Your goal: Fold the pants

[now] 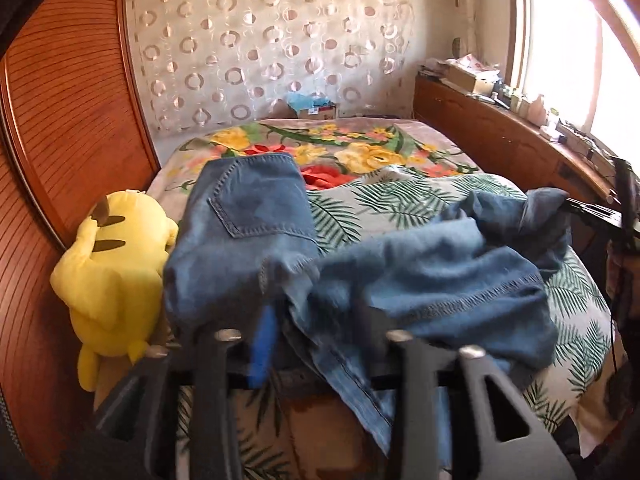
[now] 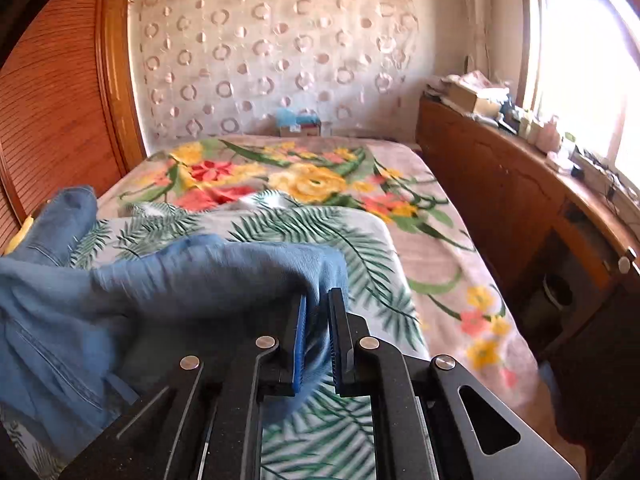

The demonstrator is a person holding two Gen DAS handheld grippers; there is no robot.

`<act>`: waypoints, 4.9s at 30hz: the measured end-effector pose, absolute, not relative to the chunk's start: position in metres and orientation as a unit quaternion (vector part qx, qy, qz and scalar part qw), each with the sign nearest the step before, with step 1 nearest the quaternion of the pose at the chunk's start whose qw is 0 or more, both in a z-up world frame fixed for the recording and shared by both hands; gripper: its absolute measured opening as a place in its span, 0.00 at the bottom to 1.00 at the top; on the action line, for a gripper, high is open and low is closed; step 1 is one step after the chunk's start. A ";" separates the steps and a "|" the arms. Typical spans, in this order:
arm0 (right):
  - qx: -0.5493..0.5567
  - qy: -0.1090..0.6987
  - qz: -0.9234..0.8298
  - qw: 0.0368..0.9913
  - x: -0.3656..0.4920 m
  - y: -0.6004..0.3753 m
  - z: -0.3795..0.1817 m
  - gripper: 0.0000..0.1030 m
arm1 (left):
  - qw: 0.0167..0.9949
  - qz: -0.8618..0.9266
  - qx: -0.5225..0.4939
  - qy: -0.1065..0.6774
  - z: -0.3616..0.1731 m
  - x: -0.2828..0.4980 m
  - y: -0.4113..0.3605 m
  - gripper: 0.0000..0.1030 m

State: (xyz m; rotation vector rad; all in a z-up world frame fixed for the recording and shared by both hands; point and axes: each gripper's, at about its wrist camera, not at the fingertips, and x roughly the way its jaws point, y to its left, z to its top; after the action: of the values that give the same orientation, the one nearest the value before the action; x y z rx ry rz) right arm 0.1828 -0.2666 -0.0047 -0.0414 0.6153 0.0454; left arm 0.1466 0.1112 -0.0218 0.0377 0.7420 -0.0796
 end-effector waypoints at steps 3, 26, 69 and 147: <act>-0.029 0.305 -0.001 0.952 0.176 -0.276 -0.011 0.17 | 0.930 -0.055 0.018 0.364 -0.033 0.124 0.102 0.48; -0.086 0.357 0.270 0.890 0.078 -0.172 -0.070 0.37 | 0.932 -0.081 0.013 0.353 -0.073 0.066 0.066 0.12; -0.088 0.350 0.295 0.885 0.202 -0.142 -0.036 0.42 | 0.934 -0.051 0.013 0.353 -0.057 0.129 0.125 0.76; -0.051 0.188 0.216 0.957 0.170 -0.133 0.151 0.06 | 0.947 -0.096 0.022 0.306 -0.009 0.085 0.078 0.82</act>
State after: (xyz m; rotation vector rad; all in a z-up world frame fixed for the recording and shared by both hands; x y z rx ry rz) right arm 0.1698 -0.1327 0.1506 -0.1042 0.3819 0.4384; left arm 0.0848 0.0780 -0.0093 0.0442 0.6227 -0.1945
